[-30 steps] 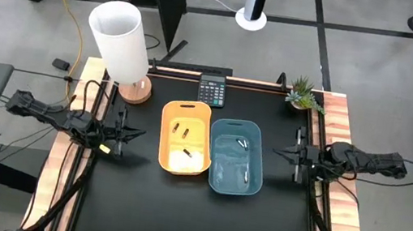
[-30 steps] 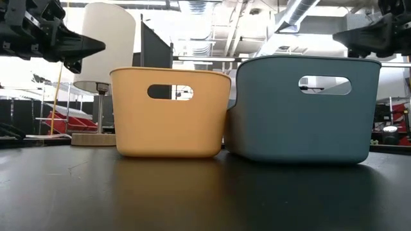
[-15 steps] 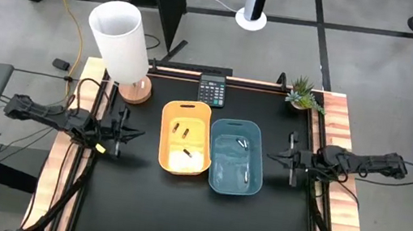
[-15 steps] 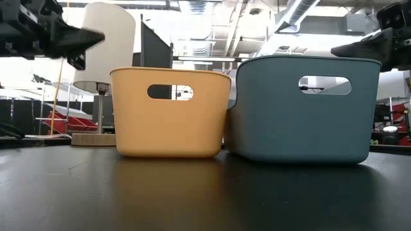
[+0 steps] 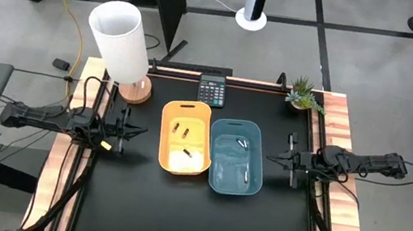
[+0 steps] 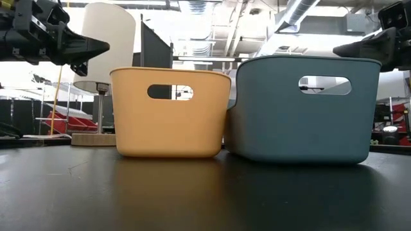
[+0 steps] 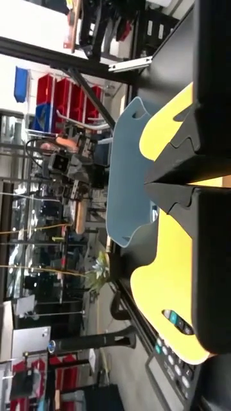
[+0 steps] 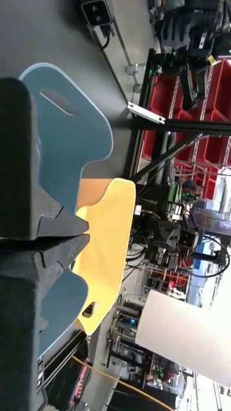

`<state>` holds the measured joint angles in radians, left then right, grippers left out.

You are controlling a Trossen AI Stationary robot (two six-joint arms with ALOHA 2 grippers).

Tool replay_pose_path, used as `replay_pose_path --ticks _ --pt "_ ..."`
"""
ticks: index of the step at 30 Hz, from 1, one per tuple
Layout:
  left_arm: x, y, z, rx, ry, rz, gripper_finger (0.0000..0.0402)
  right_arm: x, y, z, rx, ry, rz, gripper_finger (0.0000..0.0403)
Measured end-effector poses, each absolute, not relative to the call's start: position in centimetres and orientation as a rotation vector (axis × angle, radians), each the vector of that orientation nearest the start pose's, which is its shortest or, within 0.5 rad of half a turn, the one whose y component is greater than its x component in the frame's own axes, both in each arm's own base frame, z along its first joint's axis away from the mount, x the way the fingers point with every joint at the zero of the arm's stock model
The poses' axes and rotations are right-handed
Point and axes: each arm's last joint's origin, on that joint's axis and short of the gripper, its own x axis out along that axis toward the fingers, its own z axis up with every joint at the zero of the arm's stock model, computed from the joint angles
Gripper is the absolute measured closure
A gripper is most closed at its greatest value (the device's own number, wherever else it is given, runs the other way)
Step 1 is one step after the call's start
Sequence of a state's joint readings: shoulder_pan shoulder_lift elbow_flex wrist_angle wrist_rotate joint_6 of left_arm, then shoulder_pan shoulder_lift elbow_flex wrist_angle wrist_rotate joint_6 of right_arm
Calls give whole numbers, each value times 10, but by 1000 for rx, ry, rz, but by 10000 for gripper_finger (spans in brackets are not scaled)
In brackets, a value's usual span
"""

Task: Sort batteries
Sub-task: Return to Home Position

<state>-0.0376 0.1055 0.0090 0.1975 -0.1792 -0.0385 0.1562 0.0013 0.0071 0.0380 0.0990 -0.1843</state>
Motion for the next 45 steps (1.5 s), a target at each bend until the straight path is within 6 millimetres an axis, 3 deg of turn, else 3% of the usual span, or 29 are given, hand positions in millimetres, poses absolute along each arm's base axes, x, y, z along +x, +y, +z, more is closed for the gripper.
replay_pose_path --ticks 22,37,41,45 --pt "103 5 170 18 -27 263 401 96 12 169 -36 -42 56 379" --pt "109 2 155 -6 138 175 401 97 12 169 -39 -42 55 379" --pt "111 2 151 -13 177 177 401 96 4 173 307 -108 -157 378" --pt "112 2 149 12 201 174 401 96 1 172 516 -129 -197 378"
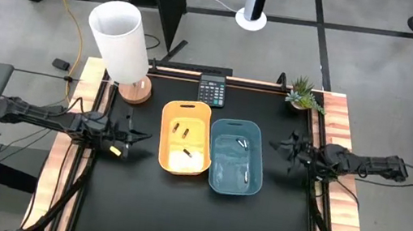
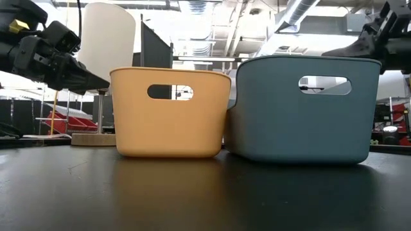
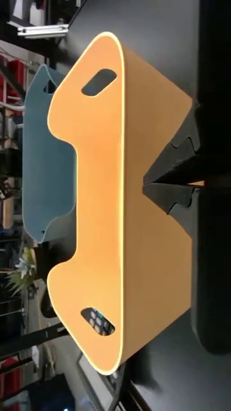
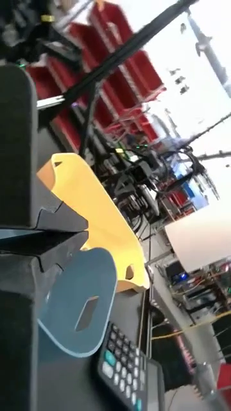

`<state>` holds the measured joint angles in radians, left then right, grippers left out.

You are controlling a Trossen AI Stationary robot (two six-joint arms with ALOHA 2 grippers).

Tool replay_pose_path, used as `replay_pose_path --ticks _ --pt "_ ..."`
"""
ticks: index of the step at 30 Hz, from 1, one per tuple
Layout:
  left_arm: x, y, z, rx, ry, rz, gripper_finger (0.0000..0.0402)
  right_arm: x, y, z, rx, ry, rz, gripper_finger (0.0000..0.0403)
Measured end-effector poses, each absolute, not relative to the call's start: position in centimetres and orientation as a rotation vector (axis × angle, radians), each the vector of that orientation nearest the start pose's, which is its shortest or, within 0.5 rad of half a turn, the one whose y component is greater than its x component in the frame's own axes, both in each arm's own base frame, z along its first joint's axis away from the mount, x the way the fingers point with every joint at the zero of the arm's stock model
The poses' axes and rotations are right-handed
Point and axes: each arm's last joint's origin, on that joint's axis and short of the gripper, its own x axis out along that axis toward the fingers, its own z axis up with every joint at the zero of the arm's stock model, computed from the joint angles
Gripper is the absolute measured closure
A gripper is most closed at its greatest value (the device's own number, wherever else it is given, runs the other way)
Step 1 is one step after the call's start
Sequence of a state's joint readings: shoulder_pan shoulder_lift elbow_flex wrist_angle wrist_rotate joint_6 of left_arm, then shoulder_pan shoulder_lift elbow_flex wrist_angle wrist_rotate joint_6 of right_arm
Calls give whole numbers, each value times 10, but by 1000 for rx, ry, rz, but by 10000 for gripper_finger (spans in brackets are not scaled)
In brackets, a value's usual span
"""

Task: Sort batteries
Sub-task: Return to Home Position

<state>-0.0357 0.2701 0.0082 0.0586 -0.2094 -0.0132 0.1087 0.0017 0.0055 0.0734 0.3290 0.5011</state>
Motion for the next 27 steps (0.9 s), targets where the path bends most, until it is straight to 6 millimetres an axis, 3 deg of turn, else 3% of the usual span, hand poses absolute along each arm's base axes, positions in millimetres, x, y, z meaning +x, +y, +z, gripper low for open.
replay_pose_path --ticks 27 --pt "112 2 149 14 205 174 401 96 0 172 536 -128 -202 378"
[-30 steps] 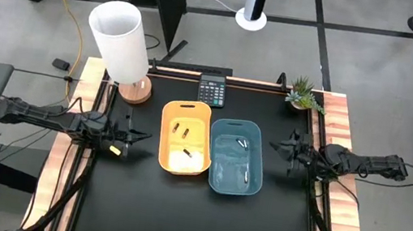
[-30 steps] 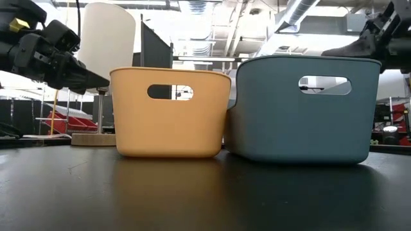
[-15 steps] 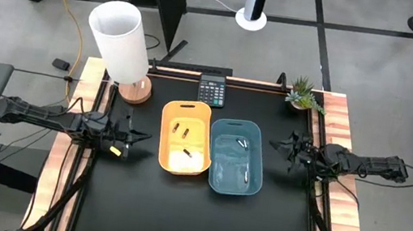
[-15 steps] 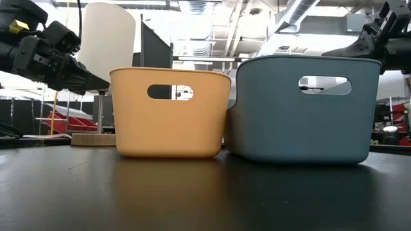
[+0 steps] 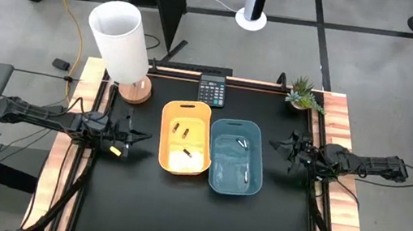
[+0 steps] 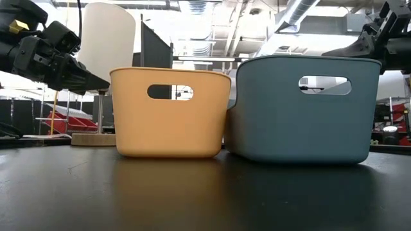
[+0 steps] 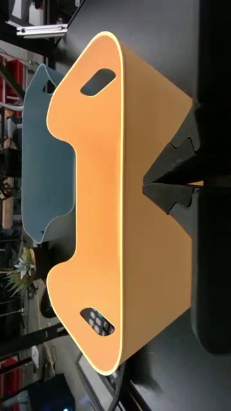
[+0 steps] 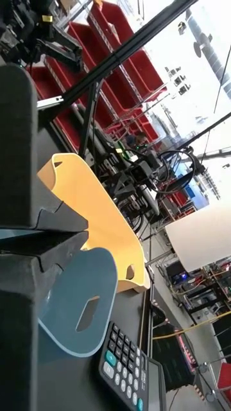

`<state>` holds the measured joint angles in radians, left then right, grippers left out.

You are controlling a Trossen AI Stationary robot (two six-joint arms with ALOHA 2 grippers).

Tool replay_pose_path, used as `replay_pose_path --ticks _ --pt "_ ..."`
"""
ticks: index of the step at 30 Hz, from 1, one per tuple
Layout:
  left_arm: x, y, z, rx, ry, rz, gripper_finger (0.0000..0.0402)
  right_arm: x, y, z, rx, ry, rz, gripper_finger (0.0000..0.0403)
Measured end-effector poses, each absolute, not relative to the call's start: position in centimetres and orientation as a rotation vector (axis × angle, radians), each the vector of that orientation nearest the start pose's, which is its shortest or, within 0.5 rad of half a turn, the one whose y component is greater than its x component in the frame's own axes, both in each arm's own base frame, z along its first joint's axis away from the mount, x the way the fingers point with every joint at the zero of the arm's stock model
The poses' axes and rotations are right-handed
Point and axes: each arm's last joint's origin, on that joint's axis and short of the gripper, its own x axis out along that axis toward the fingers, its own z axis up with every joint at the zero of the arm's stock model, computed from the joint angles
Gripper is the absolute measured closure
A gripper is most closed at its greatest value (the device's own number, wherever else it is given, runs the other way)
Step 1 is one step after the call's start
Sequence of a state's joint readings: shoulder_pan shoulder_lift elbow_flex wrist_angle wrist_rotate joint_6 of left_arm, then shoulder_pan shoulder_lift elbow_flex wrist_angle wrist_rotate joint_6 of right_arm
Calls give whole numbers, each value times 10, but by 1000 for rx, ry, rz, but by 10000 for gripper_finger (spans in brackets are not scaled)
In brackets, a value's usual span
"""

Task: Sort batteries
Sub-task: Return to Home Position

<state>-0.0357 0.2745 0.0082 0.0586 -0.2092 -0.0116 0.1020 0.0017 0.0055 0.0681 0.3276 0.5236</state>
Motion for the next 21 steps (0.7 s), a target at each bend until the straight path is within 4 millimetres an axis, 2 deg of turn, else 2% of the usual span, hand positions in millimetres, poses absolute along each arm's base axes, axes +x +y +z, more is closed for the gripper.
replay_pose_path --ticks 21 --pt "112 2 149 14 205 174 401 96 1 172 537 -127 -201 379"
